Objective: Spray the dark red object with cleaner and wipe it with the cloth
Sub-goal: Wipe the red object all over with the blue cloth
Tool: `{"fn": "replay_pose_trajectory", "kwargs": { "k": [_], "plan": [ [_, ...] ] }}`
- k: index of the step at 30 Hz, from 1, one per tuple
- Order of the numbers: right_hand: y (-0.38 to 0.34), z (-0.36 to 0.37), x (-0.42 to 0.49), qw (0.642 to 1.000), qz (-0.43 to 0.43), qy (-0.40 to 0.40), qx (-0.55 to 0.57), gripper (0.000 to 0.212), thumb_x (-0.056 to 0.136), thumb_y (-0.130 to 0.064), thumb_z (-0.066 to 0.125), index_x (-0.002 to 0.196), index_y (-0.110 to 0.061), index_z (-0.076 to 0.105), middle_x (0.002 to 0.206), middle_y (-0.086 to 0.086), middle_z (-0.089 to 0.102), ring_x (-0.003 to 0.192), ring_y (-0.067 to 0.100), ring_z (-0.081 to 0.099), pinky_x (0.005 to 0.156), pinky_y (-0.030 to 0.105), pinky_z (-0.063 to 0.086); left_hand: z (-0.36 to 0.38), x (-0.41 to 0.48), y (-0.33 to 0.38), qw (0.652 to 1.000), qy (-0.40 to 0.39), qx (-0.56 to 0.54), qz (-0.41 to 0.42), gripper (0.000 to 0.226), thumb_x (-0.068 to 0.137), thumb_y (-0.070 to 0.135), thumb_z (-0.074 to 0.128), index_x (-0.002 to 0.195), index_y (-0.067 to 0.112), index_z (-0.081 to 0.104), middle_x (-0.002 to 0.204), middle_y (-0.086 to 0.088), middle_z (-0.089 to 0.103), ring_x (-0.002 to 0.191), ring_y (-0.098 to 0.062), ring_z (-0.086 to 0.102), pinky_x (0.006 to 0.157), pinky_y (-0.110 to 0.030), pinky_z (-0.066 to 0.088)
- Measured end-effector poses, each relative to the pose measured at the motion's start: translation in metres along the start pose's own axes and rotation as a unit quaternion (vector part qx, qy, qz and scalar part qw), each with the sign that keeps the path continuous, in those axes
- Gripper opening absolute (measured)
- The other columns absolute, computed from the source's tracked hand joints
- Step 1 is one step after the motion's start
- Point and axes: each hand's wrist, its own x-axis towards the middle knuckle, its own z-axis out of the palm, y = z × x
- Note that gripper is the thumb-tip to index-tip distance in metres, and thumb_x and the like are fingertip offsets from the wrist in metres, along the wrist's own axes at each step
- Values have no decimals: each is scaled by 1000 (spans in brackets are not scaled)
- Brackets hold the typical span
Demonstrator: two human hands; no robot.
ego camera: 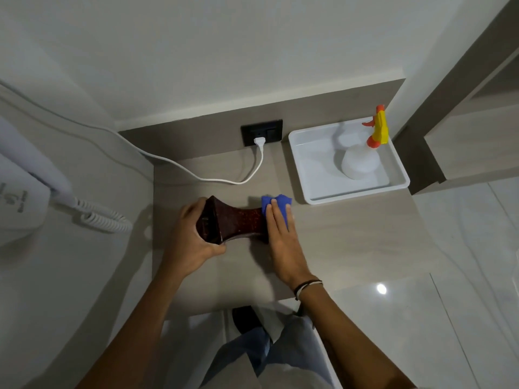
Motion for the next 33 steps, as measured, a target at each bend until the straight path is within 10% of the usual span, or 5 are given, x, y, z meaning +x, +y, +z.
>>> {"fn": "replay_pose_trajectory", "kwargs": {
  "k": [8,13,20,29,33],
  "plan": [
    [-63,14,3,977,-195,6,90,105,84,25,53,172,-10,7,182,6,-5,168,34,-7,134,40,14,-9,2,5,1000,2,-8,18,94,47,29,90,136,17,63,127,1,61,115,-21,65,97,-33,52],
    [31,-1,2,1000,-20,-5,12,92,94,22,47,170,-9,6,180,4,-8,168,36,-6,137,48,16,-6,-1,-2,1000,-4,-9,4,114,46,24,99,151,21,56,134,6,51,113,2,53,90,8,32],
    [44,-5,6,881,193,42,430,72,94,23,38,159,-9,47,148,7,64,136,23,64,114,24,52,-12,10,19,990,-11,-107,-95,54,56,62,95,102,47,73,102,21,80,90,1,76,86,-43,65],
    [40,-23,30,788,265,70,551,61,95,18,37,140,-11,66,119,9,78,103,27,74,88,33,66,-15,11,28,992,-103,-67,-9,77,78,78,77,143,62,40,118,31,72,100,7,72,71,-18,60],
    [41,-24,35,812,250,65,524,58,97,17,37,142,-8,63,128,19,73,115,44,70,107,57,56,-11,8,18,992,-128,-15,-15,131,51,77,94,157,54,21,153,7,49,134,-11,54,110,-39,49]
  ]
}}
